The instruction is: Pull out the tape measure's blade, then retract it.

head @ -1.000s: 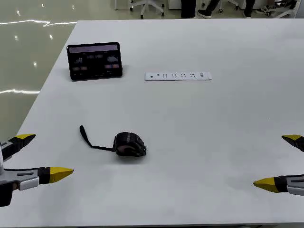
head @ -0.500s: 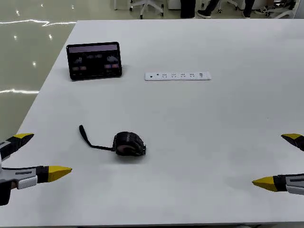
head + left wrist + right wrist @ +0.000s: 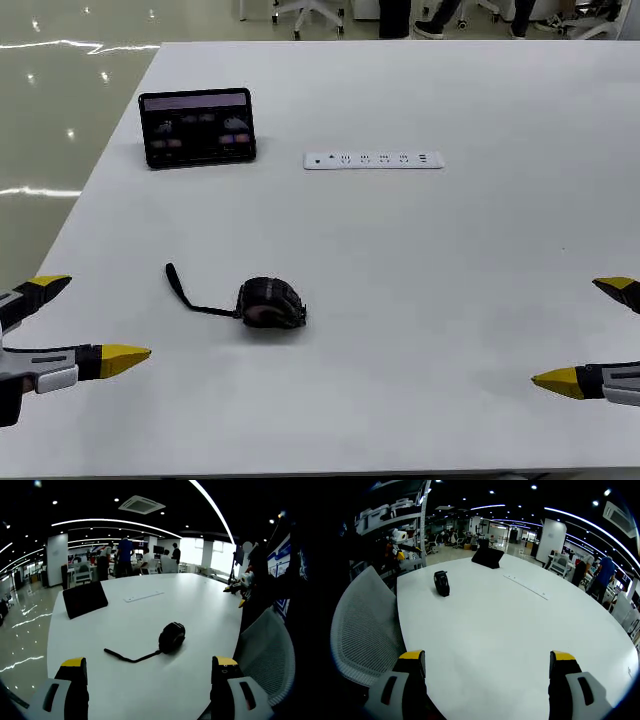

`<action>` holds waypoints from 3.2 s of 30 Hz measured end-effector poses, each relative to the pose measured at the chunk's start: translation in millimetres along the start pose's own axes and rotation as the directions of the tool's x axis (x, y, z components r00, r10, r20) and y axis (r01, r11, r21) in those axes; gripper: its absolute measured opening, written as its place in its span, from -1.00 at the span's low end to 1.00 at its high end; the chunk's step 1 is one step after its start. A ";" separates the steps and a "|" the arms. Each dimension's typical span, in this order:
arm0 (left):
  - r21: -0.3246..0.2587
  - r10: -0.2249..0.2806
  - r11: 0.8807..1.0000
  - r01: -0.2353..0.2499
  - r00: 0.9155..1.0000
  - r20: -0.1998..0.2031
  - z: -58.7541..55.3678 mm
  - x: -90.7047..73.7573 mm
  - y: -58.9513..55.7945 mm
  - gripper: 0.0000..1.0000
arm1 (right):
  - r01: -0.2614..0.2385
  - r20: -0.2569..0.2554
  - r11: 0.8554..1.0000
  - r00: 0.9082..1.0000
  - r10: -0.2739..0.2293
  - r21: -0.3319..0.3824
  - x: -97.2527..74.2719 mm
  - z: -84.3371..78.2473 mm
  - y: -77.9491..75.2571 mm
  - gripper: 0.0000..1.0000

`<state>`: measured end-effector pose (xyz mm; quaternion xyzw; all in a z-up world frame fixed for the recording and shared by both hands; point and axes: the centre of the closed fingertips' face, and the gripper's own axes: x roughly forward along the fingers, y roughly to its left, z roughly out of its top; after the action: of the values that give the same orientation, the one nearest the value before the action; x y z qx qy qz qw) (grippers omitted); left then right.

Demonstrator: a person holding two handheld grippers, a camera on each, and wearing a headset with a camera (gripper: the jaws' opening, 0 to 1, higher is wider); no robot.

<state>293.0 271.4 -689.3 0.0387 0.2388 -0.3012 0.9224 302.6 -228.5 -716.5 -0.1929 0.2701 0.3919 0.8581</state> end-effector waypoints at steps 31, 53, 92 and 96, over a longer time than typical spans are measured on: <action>0.122 -0.177 0.977 0.177 0.984 -0.009 21.4 67.9 -21.9 1.00 | -0.075 0.002 0.993 0.997 0.075 -0.087 55.1 42.6 2.2 1.00; 0.040 -0.232 0.972 0.232 0.973 -0.018 21.0 83.0 -28.0 0.99 | -0.188 0.064 0.978 0.979 0.194 -0.088 88.7 63.9 22.3 1.00; 0.180 -0.344 0.905 0.386 0.911 -0.227 -2.0 144.3 -65.5 0.95 | -0.398 0.000 0.901 0.915 0.405 -0.172 188.8 90.6 97.6 0.55; 0.201 -0.351 0.891 0.407 0.898 -0.266 -7.1 153.1 -68.9 0.85 | -0.415 -0.019 0.888 0.908 0.419 -0.199 204.7 92.8 105.7 0.50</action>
<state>358.3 134.5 -761.5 0.1413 0.3034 -0.4978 0.8001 361.4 3.6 -782.6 -0.2102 0.2543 0.5942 0.7336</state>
